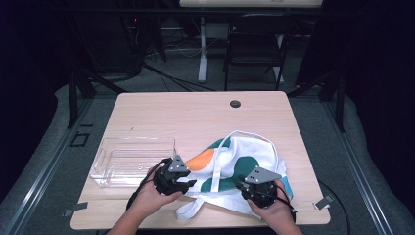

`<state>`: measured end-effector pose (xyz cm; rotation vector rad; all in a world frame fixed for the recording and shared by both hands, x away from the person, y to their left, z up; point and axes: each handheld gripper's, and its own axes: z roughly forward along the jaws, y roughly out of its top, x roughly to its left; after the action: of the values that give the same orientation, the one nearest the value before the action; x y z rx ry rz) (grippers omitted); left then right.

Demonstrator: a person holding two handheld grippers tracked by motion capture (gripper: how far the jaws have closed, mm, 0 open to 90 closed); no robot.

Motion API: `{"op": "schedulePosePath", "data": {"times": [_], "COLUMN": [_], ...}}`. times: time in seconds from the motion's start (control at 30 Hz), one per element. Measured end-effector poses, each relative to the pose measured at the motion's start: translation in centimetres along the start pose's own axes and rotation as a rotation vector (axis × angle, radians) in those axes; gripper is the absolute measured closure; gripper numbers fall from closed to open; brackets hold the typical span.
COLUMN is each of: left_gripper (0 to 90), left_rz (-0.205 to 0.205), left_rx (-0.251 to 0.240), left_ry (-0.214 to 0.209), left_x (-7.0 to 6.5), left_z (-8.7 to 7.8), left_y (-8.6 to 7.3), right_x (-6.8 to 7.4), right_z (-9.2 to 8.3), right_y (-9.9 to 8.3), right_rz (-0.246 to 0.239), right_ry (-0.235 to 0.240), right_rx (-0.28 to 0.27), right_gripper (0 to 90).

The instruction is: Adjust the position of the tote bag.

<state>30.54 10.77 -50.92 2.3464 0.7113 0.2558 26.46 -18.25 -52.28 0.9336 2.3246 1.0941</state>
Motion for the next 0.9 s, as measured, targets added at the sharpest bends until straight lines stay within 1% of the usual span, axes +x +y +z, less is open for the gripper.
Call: {"op": "schedulePosePath", "data": {"times": [0.13, 0.3, 0.47, 0.63, 0.77, 0.9], "left_gripper": [59.2, 58.9, 58.1, 57.6, 58.3, 58.2], "left_rz": [0.010, 0.010, 0.014, 0.027, 0.032, 0.049], "left_rx": [0.008, 0.011, 0.011, 0.015, 0.015, 0.022], "left_ry": [-0.004, -0.004, -0.007, -0.009, -0.016, -0.023], "left_x": [-0.1, -0.1, -0.3, -0.5, -0.9, -1.4], "left_z": [0.2, 0.3, 0.3, 0.3, 0.6, 0.9], "left_y": [0.1, 0.1, 0.1, 0.1, 0.3, 0.4], "right_x": [0.0, 0.0, 0.1, 0.1, 0.1, 0.1], "right_z": [-0.1, 0.0, 0.1, 0.1, 0.1, 0.2], "right_y": [0.0, 0.0, 0.0, 0.0, -0.1, -0.1], "right_rz": [-0.004, -0.004, -0.010, -0.010, -0.011, -0.007], "right_ry": [0.002, 0.009, 0.016, 0.016, 0.017, 0.017], "right_rx": [-0.003, -0.007, 0.001, -0.002, 0.001, -0.001], "right_gripper": [71.9, 72.0, 72.0, 71.1, 71.2, 71.2]}}
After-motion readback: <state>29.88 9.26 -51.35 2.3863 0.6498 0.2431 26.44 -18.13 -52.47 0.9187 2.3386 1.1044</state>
